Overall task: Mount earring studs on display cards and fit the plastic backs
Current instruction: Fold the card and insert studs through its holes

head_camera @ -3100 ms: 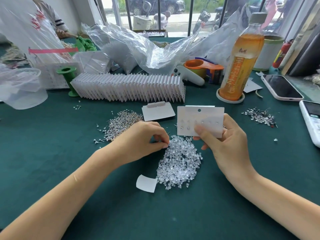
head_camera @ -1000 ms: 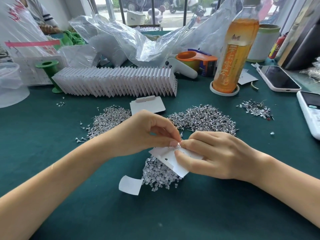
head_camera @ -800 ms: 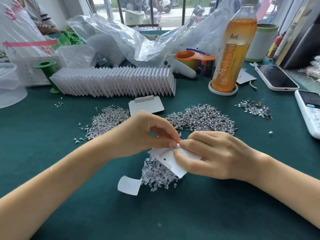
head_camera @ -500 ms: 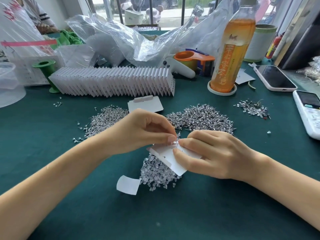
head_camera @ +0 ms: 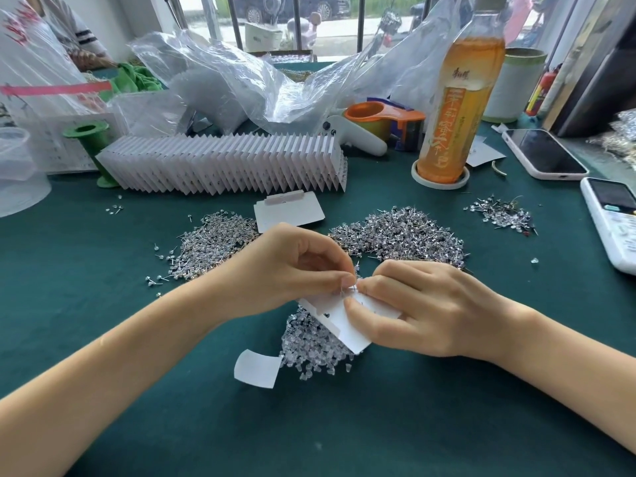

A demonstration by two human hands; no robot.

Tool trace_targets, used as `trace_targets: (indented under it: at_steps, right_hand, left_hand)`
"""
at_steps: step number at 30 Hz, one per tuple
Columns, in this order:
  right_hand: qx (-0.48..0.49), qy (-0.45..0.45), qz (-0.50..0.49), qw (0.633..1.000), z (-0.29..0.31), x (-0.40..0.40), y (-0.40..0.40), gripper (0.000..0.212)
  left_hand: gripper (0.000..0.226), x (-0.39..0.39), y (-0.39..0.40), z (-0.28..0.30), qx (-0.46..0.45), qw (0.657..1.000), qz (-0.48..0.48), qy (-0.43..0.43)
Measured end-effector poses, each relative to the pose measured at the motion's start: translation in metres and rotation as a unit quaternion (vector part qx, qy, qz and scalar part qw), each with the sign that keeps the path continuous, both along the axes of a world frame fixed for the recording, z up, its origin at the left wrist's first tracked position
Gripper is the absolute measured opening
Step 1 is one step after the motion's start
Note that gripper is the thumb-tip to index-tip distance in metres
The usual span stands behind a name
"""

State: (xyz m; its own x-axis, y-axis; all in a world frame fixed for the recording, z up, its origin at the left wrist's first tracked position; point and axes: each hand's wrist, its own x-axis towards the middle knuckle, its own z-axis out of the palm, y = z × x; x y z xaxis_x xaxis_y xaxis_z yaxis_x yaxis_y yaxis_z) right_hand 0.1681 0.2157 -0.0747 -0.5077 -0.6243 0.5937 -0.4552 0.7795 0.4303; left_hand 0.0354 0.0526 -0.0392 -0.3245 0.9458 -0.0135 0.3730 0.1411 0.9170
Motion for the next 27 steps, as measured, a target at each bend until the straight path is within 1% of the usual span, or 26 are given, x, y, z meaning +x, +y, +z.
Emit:
trace_targets:
  at_steps: [5,9,11,22,27]
  right_hand:
    - [0.0,0.004,0.001,1.0,0.0002,-0.0003,-0.0001,0.027]
    - [0.004,0.012,0.002,1.0,0.0008,0.0,-0.0011,0.025]
    - [0.003,0.015,0.003,1.0,0.0014,0.0001,-0.0013,0.024]
    - [-0.002,0.02,0.009,1.0,0.0009,-0.0003,-0.002,0.025]
    - [0.005,0.019,0.024,1.0,-0.0001,-0.0018,-0.003,0.026]
  left_hand:
    - [0.02,0.0008,0.0006,0.0003,-0.012,1.0,0.0,-0.003]
    - [0.007,0.0009,0.0009,0.0016,-0.021,1.0,-0.009,0.002]
    - [0.005,0.001,0.0007,0.002,-0.024,1.0,-0.011,0.009]
    - [0.004,0.0002,-0.0002,0.0041,-0.042,0.998,-0.024,0.029]
    - [0.004,-0.0024,0.0002,0.0093,-0.064,0.996,-0.052,0.031]
